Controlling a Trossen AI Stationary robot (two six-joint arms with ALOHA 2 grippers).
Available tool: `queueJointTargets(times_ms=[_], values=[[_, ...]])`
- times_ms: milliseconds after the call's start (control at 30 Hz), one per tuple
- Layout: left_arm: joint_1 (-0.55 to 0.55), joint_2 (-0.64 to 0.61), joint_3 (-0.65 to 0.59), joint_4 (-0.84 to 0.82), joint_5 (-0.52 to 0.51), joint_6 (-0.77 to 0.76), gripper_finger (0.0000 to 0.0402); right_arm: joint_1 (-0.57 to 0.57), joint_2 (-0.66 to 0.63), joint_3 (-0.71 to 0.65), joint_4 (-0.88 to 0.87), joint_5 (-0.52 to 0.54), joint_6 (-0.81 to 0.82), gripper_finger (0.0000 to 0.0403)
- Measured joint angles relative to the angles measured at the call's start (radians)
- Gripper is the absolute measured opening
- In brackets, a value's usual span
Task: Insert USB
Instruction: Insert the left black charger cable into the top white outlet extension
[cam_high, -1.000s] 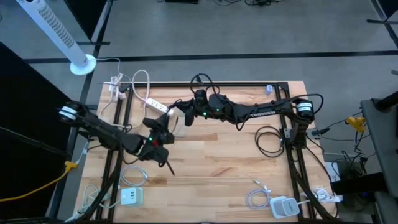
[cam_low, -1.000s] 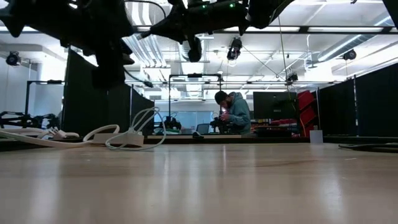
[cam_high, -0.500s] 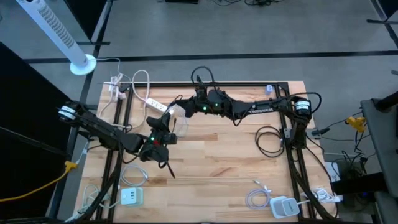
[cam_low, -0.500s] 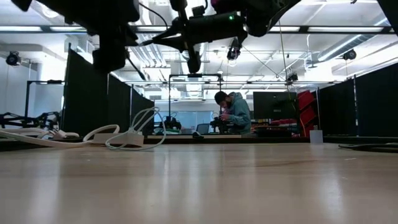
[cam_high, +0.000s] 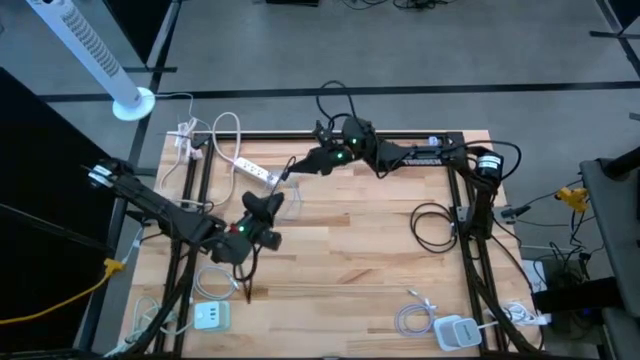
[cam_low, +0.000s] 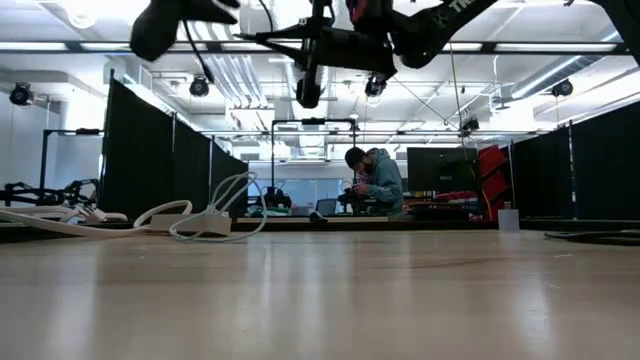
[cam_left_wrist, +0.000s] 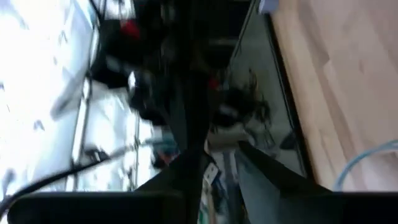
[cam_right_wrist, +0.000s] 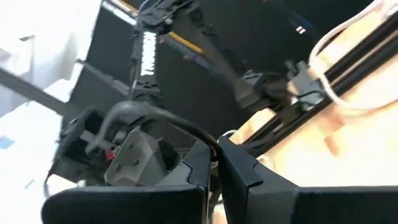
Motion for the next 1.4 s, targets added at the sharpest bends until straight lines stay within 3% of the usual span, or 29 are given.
queueJointTargets(times_ms=[100,400,1100,1233,1400], values=[[-0.013,0.006,0.03,0.0,-0.011,0.105,0.0102,-0.001,0.0,0.009,-0.001,-0.044,0.027,0.0004],[-0.011,0.007,0.039,-0.003,-0.012,0.115,0.013,0.056,0.0,0.012,-0.004,-0.068,0.118,0.0004],[-0.007,0.007,0.038,-0.056,0.018,0.136,0.0101,0.091,-0.004,0.012,-0.005,-0.044,0.193,0.0003],[-0.007,0.007,0.038,-0.055,0.018,0.115,0.0077,0.093,-0.004,0.012,-0.005,-0.037,0.191,0.0003],[-0.007,0.007,0.038,-0.05,-0.021,0.072,0.0017,0.093,-0.003,0.012,-0.011,-0.03,0.191,0.0003]])
